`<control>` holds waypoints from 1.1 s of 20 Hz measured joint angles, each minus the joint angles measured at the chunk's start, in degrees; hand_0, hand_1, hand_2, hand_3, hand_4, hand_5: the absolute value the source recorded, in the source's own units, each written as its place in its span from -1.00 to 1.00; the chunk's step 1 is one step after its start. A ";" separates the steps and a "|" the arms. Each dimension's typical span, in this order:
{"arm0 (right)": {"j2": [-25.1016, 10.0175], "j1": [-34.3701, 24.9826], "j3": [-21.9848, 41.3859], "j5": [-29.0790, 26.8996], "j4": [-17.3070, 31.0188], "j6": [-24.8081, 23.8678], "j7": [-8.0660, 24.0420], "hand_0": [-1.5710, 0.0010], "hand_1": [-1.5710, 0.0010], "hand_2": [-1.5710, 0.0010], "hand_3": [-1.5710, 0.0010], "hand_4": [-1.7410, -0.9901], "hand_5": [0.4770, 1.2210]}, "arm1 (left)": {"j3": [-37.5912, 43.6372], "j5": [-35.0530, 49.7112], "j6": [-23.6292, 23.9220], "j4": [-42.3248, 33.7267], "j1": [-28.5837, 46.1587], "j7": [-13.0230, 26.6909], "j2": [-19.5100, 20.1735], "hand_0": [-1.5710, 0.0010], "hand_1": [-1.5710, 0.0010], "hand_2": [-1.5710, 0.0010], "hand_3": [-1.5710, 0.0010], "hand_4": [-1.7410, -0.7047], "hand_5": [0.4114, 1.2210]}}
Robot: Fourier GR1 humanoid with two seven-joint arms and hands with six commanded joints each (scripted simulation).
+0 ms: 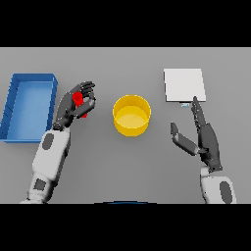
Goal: Pick up the red beaker and tilt it to pour out 1 green nut into yellow bowl. Pick up the yellow bowl and place it on the metallic measuring scale.
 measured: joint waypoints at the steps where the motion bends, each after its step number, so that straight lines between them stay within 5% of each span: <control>1: 0.27 -0.37 0.15 -0.18 0.32 0.20 0.60 1.00 1.00 1.00 1.00 0.22 -0.45 | 0.11 -0.83 1.66 0.32 -0.41 -0.15 0.00 -0.09 -0.11 -0.13 -0.12 -0.42 0.46; 6: 0.52 0.24 0.54 0.04 0.33 0.28 -0.54 1.00 1.00 1.00 1.00 0.19 -0.45 | 0.08 -3.21 3.37 1.62 -0.58 -3.68 -0.72 -0.70 -0.71 -0.71 -0.71 -0.55 0.78; 15: 0.46 0.01 1.36 1.25 0.69 0.33 -1.08 1.00 1.00 1.00 1.00 0.29 -0.48 | -1.69 -1.22 5.70 -4.22 -0.71 -5.80 0.56 -0.96 -0.96 -0.96 -0.96 -0.94 0.69; 22: -0.05 -0.04 1.98 3.87 -0.15 -0.93 -0.64 1.00 1.00 1.00 1.00 0.33 -0.42 | -13.62 -11.05 2.73 -11.70 -3.94 4.40 7.89 -0.99 -0.99 -0.99 -0.99 -0.98 0.75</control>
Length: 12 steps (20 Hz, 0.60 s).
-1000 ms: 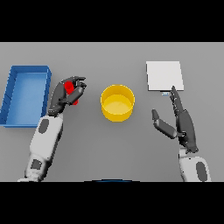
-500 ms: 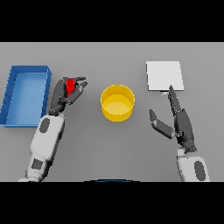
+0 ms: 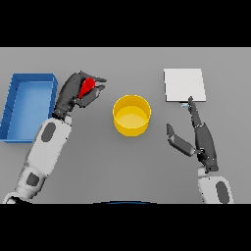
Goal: Pick up the red beaker and tilt it to pour out 1 green nut into yellow bowl. Pick up the yellow bowl and place it on the metallic measuring scale.
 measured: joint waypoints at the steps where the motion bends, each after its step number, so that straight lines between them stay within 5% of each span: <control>1: 0.35 1.04 0.44 0.09 -0.24 0.09 -0.79 1.00 1.00 1.00 1.00 0.33 -0.41 | -1.16 -0.78 -0.70 -0.22 -0.31 0.80 0.83 -0.99 -0.99 -0.99 -0.99 -0.98 0.74; 5: 0.53 1.77 0.63 0.35 -1.46 -0.19 0.13 1.00 1.00 1.00 1.00 0.31 -0.37 | -3.57 -1.74 -1.59 0.76 -1.96 2.50 2.38 -0.99 -0.99 -0.99 -0.99 -0.99 0.73; 12: 0.53 0.72 0.41 -0.82 -0.57 0.91 0.66 1.00 1.00 1.00 1.00 0.26 -0.34 | -18.45 -18.28 -3.49 7.18 -12.21 4.08 7.91 -1.00 -1.00 -1.00 -1.00 -1.00 0.86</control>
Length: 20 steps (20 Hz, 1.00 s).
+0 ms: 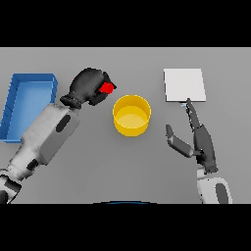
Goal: Pick up the red beaker and tilt it to pour out 1 green nut into yellow bowl. Pick up the yellow bowl and place it on the metallic measuring scale.
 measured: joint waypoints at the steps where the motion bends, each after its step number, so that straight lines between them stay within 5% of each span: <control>1: -0.17 0.92 0.09 -0.26 -0.82 0.31 -0.75 1.00 1.00 1.00 1.00 0.26 -0.34 | -1.77 -1.80 -0.36 0.79 -1.39 -0.42 0.60 -1.00 -1.00 -1.00 -1.00 -1.00 0.89; 6: 0.20 0.30 -0.11 -0.04 -0.15 -0.31 -0.99 1.00 1.00 1.00 1.00 0.29 -0.41 | -10.24 -9.04 -5.75 6.24 -9.99 -3.22 1.95 -1.00 -1.00 -1.00 -1.00 -0.75 0.96; 15: 1.33 0.47 -0.28 0.69 0.96 -1.98 -1.60 1.00 1.00 1.00 1.00 0.45 -0.54 | -24.07 -17.19 -16.08 13.28 -21.31 -5.75 -0.03 -1.00 -1.00 -1.00 -1.00 -0.96 1.00; 20: 1.24 0.65 -0.03 1.76 1.04 -2.62 -2.38 1.00 1.00 1.00 1.00 0.50 -0.57 | -31.21 -21.72 -16.79 16.39 -25.20 -6.73 -0.55 -1.00 -1.00 -1.00 -1.00 -0.99 1.00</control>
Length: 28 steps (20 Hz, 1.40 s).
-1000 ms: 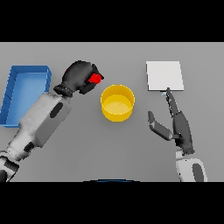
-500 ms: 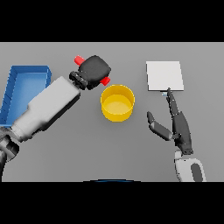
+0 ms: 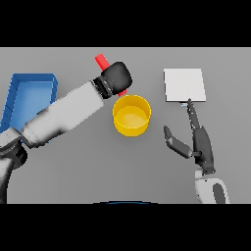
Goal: Pick up the red beaker and tilt it to pour out 1 green nut into yellow bowl. Pick up the yellow bowl and place it on the metallic measuring scale.
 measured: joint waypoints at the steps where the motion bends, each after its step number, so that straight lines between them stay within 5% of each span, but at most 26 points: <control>1: 0.27 -0.53 -0.12 -0.29 0.00 -0.05 0.99 1.00 1.00 1.00 1.00 0.49 -0.59 | -1.34 -0.65 0.24 0.26 -0.42 -0.56 -0.22 -1.00 -1.00 -1.00 -1.00 -0.99 1.00; 14: -0.18 -0.72 0.01 1.65 -1.15 -1.25 2.80 1.00 1.00 1.00 1.00 0.56 -0.58 | -17.18 -9.18 2.25 4.03 -8.67 -2.12 -4.07 -1.00 -1.00 -1.00 -1.00 -0.96 1.00; 17: 0.18 -0.11 -0.02 0.66 -0.54 -0.76 1.15 1.00 1.00 1.00 1.00 0.57 -0.57 | -19.13 -9.65 2.10 3.77 -10.76 -3.37 -4.06 -1.00 -1.00 -1.00 -1.00 -0.96 1.00; 22: 0.49 -0.19 0.42 -0.17 -1.09 0.11 0.01 1.00 1.00 1.00 1.00 0.56 -0.52 | -18.89 -9.01 3.31 7.69 -19.80 -5.55 -1.53 -1.00 -1.00 -1.00 -1.00 -0.97 1.00; 24: 0.01 -0.44 0.21 0.37 -0.40 -0.13 0.10 1.00 1.00 1.00 1.00 0.55 -0.51 | -16.48 -6.61 4.75 10.15 -22.97 -6.34 -0.01 -1.00 -1.00 -1.00 -0.50 -0.98 1.00; 28: -0.09 -1.69 -0.28 -0.65 0.21 0.32 0.32 1.00 1.00 1.00 1.00 0.56 -0.51 | -8.14 0.73 7.36 19.58 -28.50 -3.41 2.79 -1.00 -1.00 -1.00 -0.80 -0.98 1.00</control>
